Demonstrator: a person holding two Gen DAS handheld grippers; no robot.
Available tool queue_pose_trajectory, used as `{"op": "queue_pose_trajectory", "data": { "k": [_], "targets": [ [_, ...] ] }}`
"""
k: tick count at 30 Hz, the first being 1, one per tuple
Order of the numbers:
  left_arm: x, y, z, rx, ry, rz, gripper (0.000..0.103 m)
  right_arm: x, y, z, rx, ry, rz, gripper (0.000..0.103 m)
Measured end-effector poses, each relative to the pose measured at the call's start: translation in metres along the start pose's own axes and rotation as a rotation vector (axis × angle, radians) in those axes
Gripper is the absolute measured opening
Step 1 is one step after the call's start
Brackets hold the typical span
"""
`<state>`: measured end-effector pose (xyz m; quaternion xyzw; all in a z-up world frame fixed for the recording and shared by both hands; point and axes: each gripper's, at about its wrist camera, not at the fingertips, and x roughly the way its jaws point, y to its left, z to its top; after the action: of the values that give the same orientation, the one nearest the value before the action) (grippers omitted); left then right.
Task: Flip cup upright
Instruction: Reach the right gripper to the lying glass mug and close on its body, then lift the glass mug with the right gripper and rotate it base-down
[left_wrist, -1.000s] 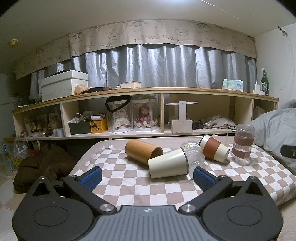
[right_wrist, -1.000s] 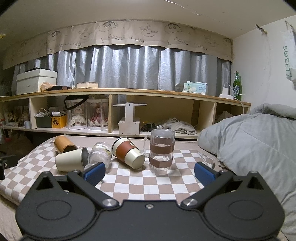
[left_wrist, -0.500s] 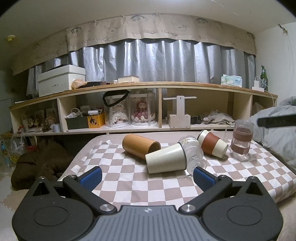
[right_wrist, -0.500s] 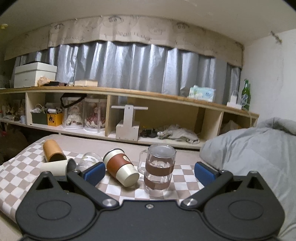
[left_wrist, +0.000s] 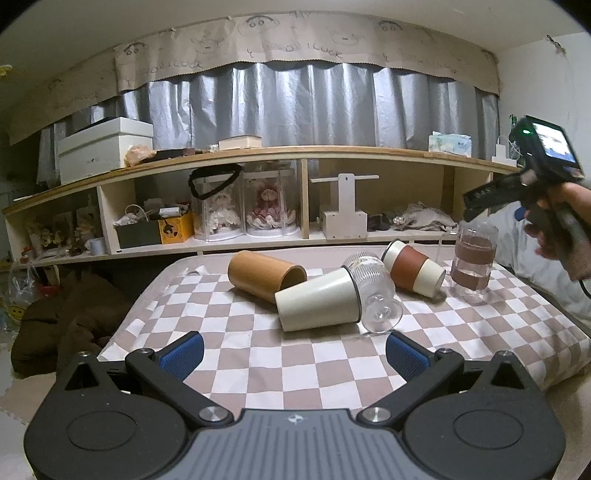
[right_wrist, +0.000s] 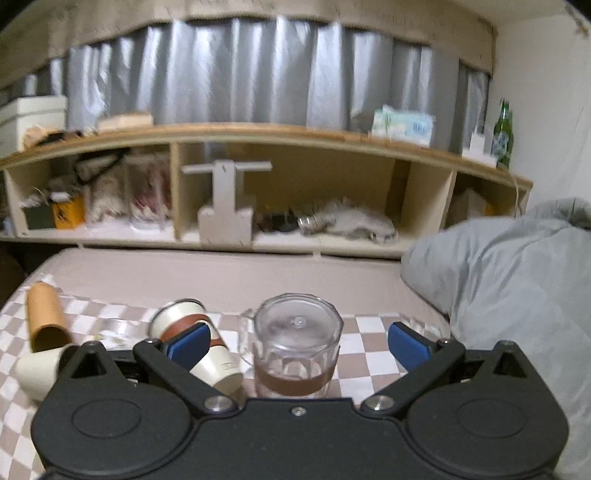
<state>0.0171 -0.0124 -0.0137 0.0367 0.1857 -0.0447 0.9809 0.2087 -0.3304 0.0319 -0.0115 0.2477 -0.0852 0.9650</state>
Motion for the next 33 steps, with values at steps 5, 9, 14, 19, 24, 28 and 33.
{"op": "queue_pose_trajectory", "data": {
  "k": [5, 9, 14, 19, 24, 28, 33],
  "targets": [
    [0.005, 0.001, -0.001, -0.008, 0.014, -0.002, 0.103, 0.039, -0.001, 0.014, 0.061, 0.125, 0.012, 0.103],
    [0.007, 0.002, -0.001, -0.014, 0.023, -0.006, 0.103, 0.062, -0.002, 0.019, 0.081, 0.177, -0.004, 0.103],
    [0.009, 0.003, -0.001, -0.015, 0.031, -0.003, 0.103, 0.08, -0.001, 0.019, 0.092, 0.242, -0.004, 0.082],
    [0.009, 0.003, -0.001, -0.011, 0.028, 0.012, 0.103, 0.078, -0.001, 0.015, 0.087, 0.241, 0.016, 0.075],
    [0.006, 0.004, 0.001, -0.012, 0.016, 0.014, 0.103, 0.056, -0.001, 0.002, 0.065, 0.208, 0.032, 0.075],
    [0.004, 0.004, 0.002, -0.015, 0.006, 0.025, 0.103, 0.032, -0.003, -0.012, 0.059, 0.198, 0.042, 0.075],
    [-0.001, 0.004, 0.004, -0.017, 0.001, 0.028, 0.103, 0.004, -0.006, -0.042, 0.066, 0.209, 0.048, 0.074]
  ]
}}
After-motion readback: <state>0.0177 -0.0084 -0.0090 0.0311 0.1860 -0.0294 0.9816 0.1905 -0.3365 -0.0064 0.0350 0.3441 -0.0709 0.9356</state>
